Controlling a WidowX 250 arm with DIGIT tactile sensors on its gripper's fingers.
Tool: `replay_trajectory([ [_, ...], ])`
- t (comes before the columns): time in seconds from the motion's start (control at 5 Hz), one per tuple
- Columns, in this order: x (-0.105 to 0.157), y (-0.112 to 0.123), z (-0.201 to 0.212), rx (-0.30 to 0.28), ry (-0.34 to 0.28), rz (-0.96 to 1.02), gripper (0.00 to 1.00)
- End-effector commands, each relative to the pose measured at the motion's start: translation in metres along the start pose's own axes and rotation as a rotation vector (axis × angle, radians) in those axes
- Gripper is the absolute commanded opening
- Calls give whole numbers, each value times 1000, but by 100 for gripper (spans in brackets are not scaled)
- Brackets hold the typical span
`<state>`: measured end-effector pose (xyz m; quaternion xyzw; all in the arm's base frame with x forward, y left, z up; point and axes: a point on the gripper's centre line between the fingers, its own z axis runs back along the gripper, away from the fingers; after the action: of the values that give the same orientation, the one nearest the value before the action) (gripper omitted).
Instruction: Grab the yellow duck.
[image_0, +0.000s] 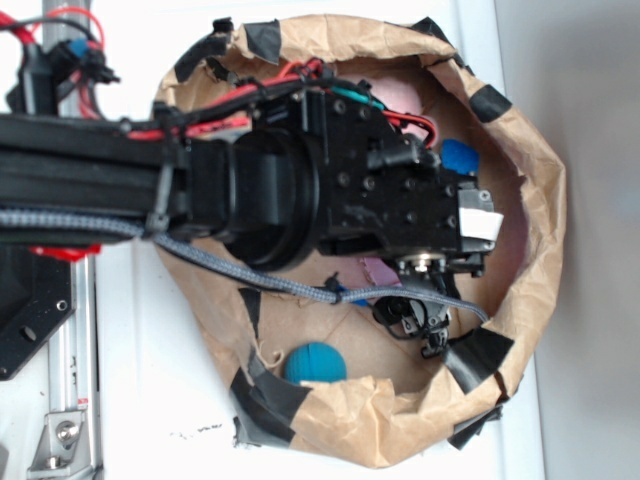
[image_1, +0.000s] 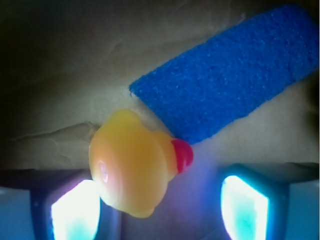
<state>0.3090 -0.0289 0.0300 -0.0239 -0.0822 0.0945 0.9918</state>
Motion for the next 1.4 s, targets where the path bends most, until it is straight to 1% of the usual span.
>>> replay_trajectory([
  [0.0,21,-6,1,-45,-118,71,100],
  [0.2,22,-9,-7,-55,-119,129,0],
  [0.4,18,-11,-3,-41,-117,135,0],
  [0.6,14,-14,11,-47,-83,95,0],
  [0.8,10,-11,29,-62,-94,70,100],
  [1.0,6,-6,34,-59,-115,70,100],
  [1.2,2,-7,29,-50,-99,57,100],
])
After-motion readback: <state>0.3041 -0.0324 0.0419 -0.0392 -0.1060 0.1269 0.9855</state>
